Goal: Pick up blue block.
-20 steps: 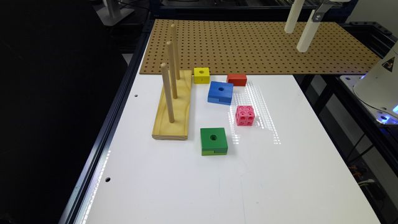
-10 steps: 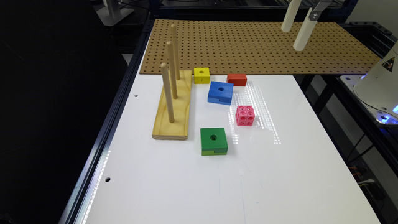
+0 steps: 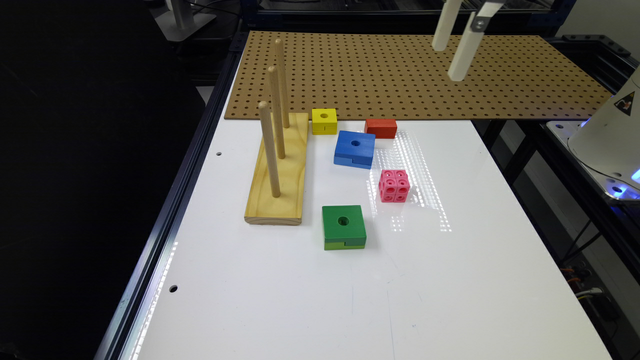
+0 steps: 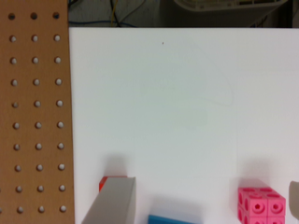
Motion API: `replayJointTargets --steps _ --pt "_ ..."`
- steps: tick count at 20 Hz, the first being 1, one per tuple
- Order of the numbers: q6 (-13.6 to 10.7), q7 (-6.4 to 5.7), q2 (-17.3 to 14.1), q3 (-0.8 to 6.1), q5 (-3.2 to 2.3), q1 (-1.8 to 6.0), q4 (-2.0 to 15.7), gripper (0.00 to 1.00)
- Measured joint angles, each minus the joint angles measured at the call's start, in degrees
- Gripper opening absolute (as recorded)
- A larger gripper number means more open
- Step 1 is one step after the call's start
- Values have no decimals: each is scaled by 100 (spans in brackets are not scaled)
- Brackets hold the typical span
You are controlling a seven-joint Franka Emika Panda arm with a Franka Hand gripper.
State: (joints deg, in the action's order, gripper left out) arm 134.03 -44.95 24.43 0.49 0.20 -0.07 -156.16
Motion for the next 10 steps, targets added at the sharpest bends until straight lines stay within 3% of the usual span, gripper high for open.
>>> replayJointTargets --steps 5,10 --pt "3 0 -215 0 0 7 188 100" --pt "4 19 -457 -3 -5 76 455 100"
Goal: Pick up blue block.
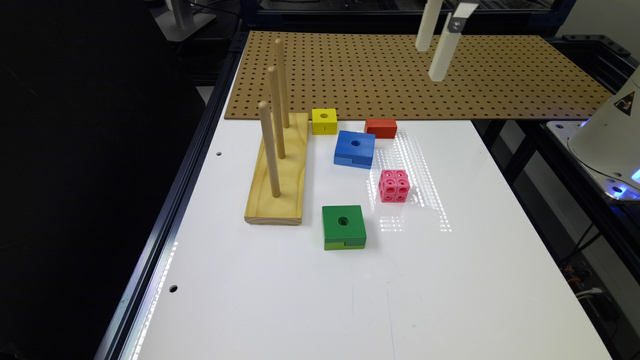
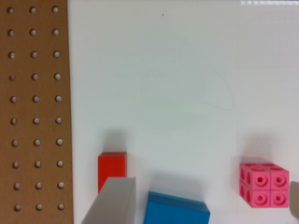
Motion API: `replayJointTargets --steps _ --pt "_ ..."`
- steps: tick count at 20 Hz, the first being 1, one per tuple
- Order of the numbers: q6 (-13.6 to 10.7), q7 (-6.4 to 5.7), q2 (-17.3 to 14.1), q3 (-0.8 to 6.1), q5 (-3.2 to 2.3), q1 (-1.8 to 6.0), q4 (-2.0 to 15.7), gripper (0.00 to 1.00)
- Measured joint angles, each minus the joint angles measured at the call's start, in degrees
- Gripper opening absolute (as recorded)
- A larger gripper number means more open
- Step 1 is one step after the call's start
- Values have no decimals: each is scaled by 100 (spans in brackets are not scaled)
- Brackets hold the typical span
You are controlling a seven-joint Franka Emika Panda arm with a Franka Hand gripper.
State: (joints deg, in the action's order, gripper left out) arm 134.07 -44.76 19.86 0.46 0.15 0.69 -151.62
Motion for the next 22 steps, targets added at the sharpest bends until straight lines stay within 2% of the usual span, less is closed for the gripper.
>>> replayJointTargets --steps 4,9,18,22 --pt "1 7 -295 0 -6 43 278 100" --pt "2 16 -591 0 -7 70 522 100" --pt "9 19 -687 0 -9 88 588 100" --pt "126 20 -810 -1 -11 96 588 100"
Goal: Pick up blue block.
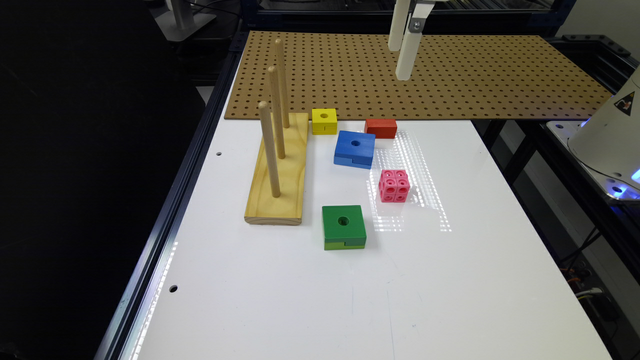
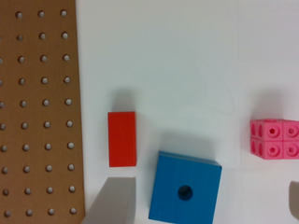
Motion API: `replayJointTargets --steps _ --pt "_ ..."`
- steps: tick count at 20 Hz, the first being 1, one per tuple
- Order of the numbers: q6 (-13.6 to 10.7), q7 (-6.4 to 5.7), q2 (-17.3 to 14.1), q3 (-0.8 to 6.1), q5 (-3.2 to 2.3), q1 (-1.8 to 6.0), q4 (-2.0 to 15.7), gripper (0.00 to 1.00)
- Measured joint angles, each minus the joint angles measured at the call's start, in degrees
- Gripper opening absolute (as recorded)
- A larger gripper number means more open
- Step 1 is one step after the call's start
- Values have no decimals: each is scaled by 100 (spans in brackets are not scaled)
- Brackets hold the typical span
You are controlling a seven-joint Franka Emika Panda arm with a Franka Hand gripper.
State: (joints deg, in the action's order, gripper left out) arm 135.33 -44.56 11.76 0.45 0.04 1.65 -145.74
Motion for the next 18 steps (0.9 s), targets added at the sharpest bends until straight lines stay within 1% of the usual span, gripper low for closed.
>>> replayJointTargets --steps 1,2,3,5,6,8,11,12,15,18 --pt "81 5 -63 0 -5 12 1 100" --pt "231 33 -190 -1 -7 44 10 100" --pt "324 52 -282 -2 -7 62 26 100" --pt "429 62 -426 -2 -7 75 91 100" --pt "469 62 -549 -1 -7 75 178 100" --pt "473 62 -701 3 -7 73 324 100" --pt "471 62 -836 24 -7 65 458 100" --pt "471 61 -866 38 -7 65 483 100" --pt "474 61 -912 53 -7 65 481 100" --pt "577 61 -1079 55 -7 65 480 100"
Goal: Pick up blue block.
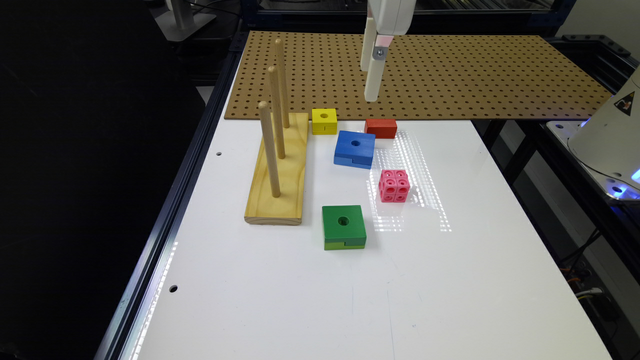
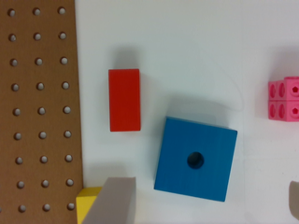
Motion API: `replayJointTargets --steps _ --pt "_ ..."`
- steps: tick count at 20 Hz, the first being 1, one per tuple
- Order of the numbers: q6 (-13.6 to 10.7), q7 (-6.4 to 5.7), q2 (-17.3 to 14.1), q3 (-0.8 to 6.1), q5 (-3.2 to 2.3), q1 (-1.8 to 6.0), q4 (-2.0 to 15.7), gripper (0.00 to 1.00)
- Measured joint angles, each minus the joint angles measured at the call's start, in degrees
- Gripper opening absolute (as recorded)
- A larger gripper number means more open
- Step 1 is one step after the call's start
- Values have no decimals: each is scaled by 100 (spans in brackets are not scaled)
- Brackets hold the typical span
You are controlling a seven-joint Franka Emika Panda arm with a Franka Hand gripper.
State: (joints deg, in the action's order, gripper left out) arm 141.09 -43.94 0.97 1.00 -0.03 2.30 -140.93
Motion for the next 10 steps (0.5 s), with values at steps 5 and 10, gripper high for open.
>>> replayJointTargets --steps 5,10 --pt "252 0 -271 1 0 0 3 100" --pt "267 0 -294 1 0 0 7 100"
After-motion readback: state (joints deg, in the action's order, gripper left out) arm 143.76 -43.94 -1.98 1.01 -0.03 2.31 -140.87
